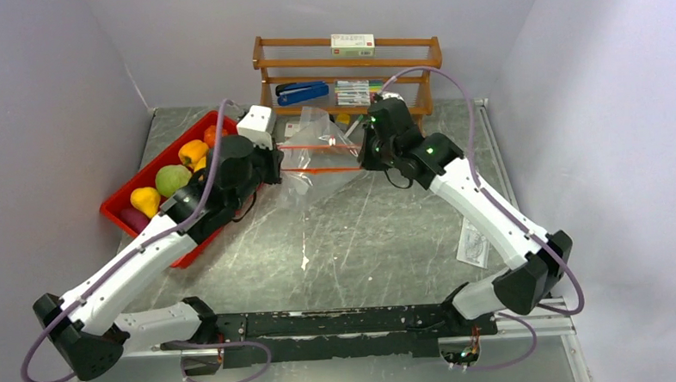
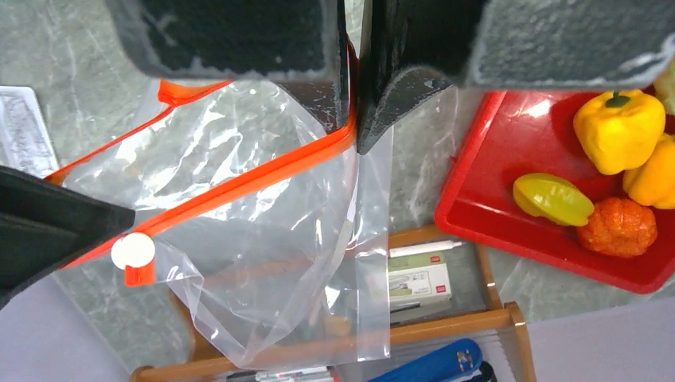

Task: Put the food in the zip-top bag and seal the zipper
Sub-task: Open the zipper of the food storage bag.

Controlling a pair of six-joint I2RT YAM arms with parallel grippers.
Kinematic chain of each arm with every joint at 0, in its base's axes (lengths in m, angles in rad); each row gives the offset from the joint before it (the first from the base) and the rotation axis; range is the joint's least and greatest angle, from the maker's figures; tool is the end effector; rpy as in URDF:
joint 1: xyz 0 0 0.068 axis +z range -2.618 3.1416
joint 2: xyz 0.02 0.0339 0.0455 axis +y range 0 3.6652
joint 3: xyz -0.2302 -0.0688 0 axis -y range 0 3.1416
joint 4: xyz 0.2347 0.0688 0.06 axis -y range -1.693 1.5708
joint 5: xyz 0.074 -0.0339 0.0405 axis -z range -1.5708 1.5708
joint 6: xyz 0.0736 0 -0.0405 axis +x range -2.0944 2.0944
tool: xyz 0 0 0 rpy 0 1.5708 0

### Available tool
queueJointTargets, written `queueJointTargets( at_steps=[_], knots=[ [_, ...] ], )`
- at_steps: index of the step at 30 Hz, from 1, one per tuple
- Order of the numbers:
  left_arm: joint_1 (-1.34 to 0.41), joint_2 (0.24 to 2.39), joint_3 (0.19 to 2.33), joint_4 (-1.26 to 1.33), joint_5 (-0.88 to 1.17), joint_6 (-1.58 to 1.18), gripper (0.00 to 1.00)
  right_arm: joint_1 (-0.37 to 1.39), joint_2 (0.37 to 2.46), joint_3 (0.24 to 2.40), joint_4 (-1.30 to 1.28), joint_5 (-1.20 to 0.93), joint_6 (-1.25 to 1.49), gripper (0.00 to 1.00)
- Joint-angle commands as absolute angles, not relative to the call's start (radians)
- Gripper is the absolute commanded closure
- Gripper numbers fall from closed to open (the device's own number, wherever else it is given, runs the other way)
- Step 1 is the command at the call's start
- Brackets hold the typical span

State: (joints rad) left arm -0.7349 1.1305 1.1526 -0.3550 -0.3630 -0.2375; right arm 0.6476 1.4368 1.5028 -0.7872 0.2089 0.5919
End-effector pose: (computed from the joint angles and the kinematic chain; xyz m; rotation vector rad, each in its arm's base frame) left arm 0.2328 -0.1752 0.3403 0.2243 1.8805 -0.3204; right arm 0.2717 0.1864 0.3206 0.0451 2.3065 0.4088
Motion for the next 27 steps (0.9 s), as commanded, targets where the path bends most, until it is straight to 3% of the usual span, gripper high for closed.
queueJointTargets(
  at_steps=[1, 4, 9, 14, 21, 27],
  knots=[
    [-0.693, 1.101, 1.164, -0.500, -0.536, -0.224, 0.93, 0.590, 1.377, 1.461, -0.911, 0.278, 0.534, 1.00],
    [-0.692, 1.090, 1.130, -0.500, -0.491, -0.258, 0.93, 0.591, 1.350, 1.413, -0.855, 0.218, 0.534, 1.00],
    [-0.691, 1.021, 0.965, -0.253, -0.233, -0.223, 0.93, 0.594, 1.321, 1.282, -0.671, 0.033, 0.547, 1.00],
    [-0.691, 1.118, 1.004, -0.285, -0.184, -0.258, 0.93, 0.600, 1.363, 1.258, -0.638, 0.011, 0.570, 1.00],
    [-0.691, 1.190, 1.033, -0.247, -0.004, -0.256, 0.66, 0.639, 1.418, 1.410, -0.752, 0.018, 0.508, 1.00],
    [-0.692, 1.172, 1.002, -0.191, 0.057, -0.294, 0.58, 0.649, 1.426, 1.450, -0.803, 0.050, 0.542, 1.00]
  ],
)
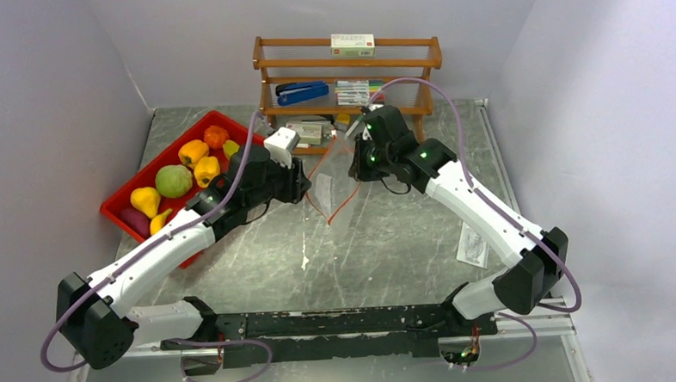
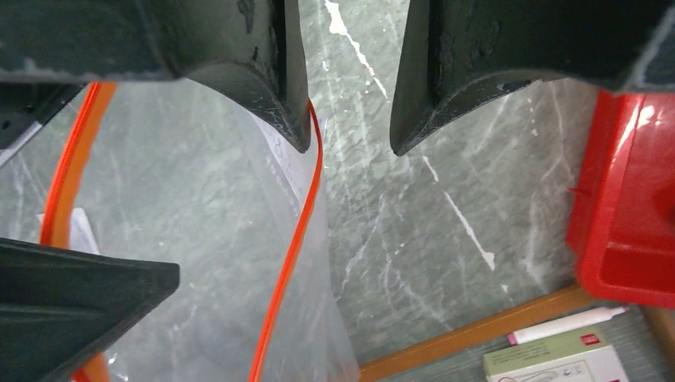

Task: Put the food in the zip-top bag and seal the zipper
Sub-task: Open the zipper of the food storage bag, then pick up the fake vegetable from the bin.

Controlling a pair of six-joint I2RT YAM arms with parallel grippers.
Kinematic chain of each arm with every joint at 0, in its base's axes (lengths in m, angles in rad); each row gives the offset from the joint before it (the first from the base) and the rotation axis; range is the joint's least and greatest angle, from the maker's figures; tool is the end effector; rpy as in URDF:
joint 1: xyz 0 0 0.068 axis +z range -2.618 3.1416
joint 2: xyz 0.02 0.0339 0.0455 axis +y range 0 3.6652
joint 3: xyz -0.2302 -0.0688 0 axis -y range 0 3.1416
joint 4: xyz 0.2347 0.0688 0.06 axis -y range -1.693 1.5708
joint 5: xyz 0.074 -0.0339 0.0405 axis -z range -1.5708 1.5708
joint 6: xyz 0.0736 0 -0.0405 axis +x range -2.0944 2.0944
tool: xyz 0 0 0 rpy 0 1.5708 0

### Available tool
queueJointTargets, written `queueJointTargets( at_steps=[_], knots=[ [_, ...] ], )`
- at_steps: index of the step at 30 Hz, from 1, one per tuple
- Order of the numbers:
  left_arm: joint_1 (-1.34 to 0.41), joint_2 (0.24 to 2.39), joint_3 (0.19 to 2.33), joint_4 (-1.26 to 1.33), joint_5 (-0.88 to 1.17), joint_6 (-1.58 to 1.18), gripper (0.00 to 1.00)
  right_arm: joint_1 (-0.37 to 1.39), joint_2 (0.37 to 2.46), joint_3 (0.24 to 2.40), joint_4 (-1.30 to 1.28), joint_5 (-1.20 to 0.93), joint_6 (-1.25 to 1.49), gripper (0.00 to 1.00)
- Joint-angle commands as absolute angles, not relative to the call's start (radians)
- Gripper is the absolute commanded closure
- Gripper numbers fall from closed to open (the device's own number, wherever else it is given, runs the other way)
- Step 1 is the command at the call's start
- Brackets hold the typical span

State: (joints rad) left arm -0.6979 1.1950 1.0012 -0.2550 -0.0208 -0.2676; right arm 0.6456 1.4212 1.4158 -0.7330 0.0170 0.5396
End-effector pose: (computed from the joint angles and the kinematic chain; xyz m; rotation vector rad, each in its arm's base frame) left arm 0.2388 -0.1983 0.2773 0.4287 2.0251 -0.5847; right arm 0.2642 0.1975 0.3005 -0.1172 2.3780 0.5710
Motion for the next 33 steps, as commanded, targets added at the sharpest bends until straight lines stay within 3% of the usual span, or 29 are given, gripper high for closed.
queueJointTargets(
  at_steps=[1, 11, 13, 14, 15, 23, 33],
  knots=[
    [-0.691, 1.171, 1.003, -0.199, 0.058, -0.298, 0.56, 0.649, 1.432, 1.460, -0.817, 0.060, 0.544, 1.00],
    [-0.691, 1.042, 0.903, -0.117, 0.066, -0.357, 0.33, 0.648, 1.498, 1.560, -0.940, 0.115, 0.509, 1.00],
    [-0.692, 1.021, 0.895, -0.118, 0.033, -0.357, 0.18, 0.648, 1.505, 1.571, -0.947, 0.113, 0.509, 1.00],
    [-0.691, 1.018, 0.896, -0.127, 0.016, -0.357, 0.03, 0.648, 1.509, 1.577, -0.949, 0.111, 0.509, 1.00],
    [-0.691, 1.017, 0.902, -0.139, 0.000, -0.358, 0.00, 0.647, 1.513, 1.583, -0.954, 0.112, 0.511, 1.00],
    [-0.639, 1.044, 0.930, -0.242, -0.146, -0.344, 0.01, 0.647, 1.548, 1.669, -1.036, 0.132, 0.496, 1.00],
    [-0.336, 1.130, 1.001, -0.346, -0.193, -0.325, 0.01, 0.648, 1.572, 1.785, -1.177, 0.269, 0.454, 1.00]
  ],
)
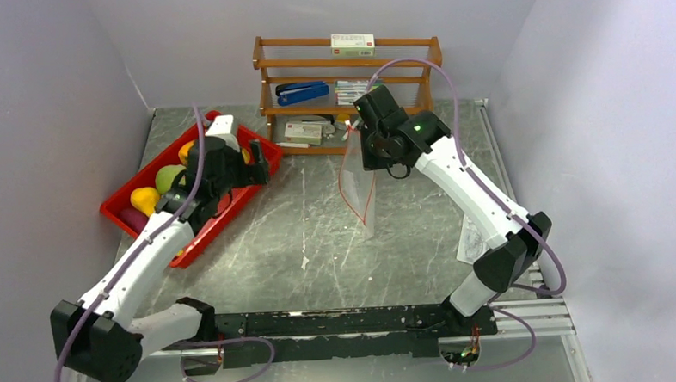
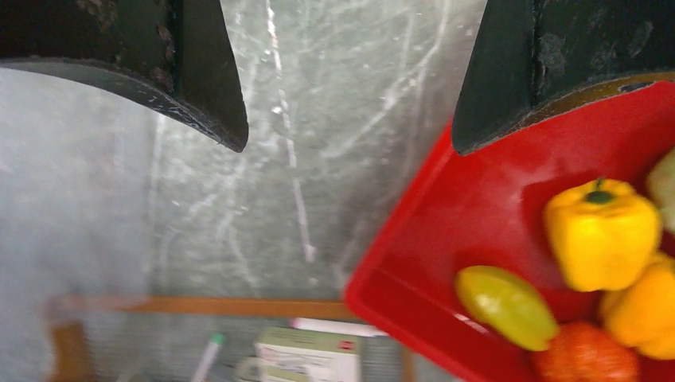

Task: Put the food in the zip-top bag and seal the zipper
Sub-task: Pick up the fake vegetable from the bin.

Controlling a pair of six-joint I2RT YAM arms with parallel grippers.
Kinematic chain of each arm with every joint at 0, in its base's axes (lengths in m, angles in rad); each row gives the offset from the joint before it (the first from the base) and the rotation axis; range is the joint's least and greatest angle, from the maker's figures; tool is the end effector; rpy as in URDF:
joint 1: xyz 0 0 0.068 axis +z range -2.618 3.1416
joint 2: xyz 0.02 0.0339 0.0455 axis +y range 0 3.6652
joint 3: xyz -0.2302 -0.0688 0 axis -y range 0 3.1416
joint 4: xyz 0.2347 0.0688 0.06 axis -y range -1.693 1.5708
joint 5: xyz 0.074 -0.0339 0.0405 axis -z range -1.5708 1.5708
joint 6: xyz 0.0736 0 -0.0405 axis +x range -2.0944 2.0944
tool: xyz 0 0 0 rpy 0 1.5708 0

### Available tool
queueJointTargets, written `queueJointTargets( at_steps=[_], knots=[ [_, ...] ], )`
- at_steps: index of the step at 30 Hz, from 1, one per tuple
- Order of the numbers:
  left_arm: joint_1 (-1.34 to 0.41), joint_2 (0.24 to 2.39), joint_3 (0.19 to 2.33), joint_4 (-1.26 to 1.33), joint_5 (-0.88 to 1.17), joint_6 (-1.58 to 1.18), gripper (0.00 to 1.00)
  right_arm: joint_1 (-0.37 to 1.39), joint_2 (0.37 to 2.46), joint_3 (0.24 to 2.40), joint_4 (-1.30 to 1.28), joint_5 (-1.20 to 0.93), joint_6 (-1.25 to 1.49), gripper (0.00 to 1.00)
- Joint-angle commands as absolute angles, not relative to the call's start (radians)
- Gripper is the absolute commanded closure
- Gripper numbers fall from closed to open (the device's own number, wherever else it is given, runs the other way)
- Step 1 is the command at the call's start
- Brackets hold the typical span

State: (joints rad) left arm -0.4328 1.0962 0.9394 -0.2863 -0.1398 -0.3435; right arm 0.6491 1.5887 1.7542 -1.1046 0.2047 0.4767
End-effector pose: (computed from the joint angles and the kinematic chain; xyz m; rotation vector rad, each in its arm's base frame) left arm 0.2664 -0.1118 0.2779 0.0008 2.0271 -0.3534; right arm 0.2735 0.1888 0.3236 -0.1313 2.4916 0.2183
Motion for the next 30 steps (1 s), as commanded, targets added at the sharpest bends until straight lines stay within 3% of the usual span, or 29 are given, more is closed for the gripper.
queueJointTargets(
  at_steps=[1, 6, 17, 30],
  knots=[
    [-0.300, 1.145, 1.013, -0.354, -0.191, -0.321, 0.01, 0.648, 1.565, 1.780, -1.171, 0.261, 0.451, 1.00],
    [-0.146, 1.239, 1.086, -0.391, -0.140, -0.288, 0.06, 0.649, 1.539, 1.730, -1.123, 0.193, 0.452, 1.00],
    [0.005, 1.407, 1.178, -0.426, -0.088, -0.178, 0.12, 0.648, 1.496, 1.633, -1.032, 0.153, 0.451, 1.00],
    [0.083, 1.680, 1.284, -0.401, -0.034, -0.138, 0.03, 0.650, 1.479, 1.622, -1.005, 0.107, 0.456, 1.00]
  ],
)
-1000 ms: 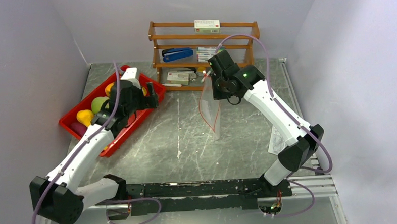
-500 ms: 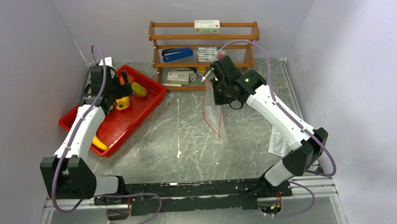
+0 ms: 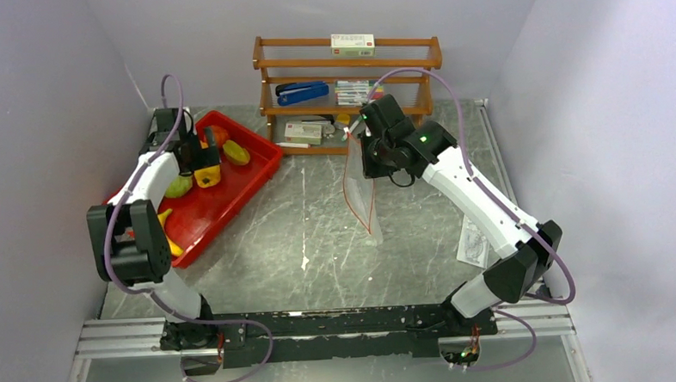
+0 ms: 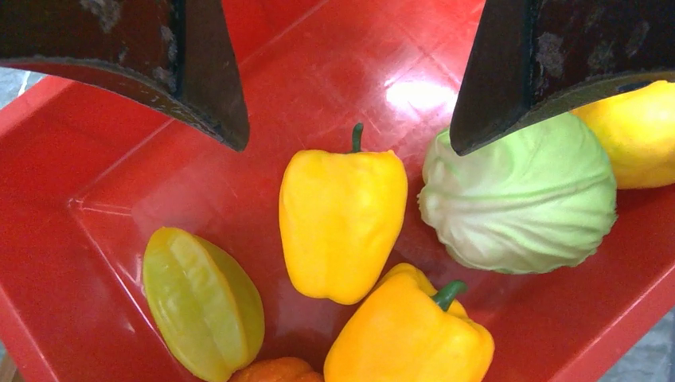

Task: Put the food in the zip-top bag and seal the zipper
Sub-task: Pick up the fake vegetable from the bin.

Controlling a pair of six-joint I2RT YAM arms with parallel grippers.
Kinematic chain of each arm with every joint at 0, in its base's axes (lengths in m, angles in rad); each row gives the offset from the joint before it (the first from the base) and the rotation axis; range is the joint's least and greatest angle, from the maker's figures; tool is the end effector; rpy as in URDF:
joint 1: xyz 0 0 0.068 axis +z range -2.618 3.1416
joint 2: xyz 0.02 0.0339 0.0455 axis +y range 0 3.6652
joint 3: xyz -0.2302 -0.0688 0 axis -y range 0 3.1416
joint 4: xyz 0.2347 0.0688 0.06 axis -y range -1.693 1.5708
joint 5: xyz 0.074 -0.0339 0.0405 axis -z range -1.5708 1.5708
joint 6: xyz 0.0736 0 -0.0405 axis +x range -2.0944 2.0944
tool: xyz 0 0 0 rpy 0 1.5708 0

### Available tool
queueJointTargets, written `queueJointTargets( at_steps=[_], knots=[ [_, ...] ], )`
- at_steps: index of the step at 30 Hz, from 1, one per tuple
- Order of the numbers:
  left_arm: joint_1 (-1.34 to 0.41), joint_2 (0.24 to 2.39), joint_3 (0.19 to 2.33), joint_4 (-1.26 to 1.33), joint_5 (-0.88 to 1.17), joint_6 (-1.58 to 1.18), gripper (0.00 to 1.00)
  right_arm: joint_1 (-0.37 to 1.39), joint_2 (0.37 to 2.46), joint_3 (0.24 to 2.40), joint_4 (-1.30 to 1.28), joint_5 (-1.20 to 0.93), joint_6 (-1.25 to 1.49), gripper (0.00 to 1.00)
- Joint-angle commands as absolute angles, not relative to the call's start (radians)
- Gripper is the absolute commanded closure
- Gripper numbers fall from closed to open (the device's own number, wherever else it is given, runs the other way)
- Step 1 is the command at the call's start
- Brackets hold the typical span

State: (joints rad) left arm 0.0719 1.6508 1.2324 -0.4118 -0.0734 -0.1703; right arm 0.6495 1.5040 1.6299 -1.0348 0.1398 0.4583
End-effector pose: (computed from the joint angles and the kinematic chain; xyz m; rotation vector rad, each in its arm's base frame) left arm 0.3753 0.0324 0.1936 -0.3237 2.3765 0.0422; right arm 0.2612 0.1855 0.3163 -0.1782 2.4857 0.3019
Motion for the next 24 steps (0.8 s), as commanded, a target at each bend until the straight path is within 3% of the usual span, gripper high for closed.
queueJointTargets(
  at_steps=[1, 9, 16, 24],
  knots=[
    [0.083, 1.691, 1.291, -0.394, -0.031, -0.134, 0.03, 0.650, 1.478, 1.619, -1.001, 0.102, 0.457, 1.00],
    [0.087, 1.787, 1.326, -0.399, -0.032, -0.137, 0.15, 0.650, 1.472, 1.630, -1.003, 0.087, 0.463, 1.00],
    [0.086, 1.813, 1.309, -0.385, 0.000, -0.142, 0.08, 0.649, 1.472, 1.640, -1.002, 0.079, 0.463, 1.00],
    [0.086, 1.842, 1.314, -0.398, -0.021, -0.136, 0.17, 0.649, 1.459, 1.611, -0.979, 0.060, 0.466, 1.00]
  ],
)
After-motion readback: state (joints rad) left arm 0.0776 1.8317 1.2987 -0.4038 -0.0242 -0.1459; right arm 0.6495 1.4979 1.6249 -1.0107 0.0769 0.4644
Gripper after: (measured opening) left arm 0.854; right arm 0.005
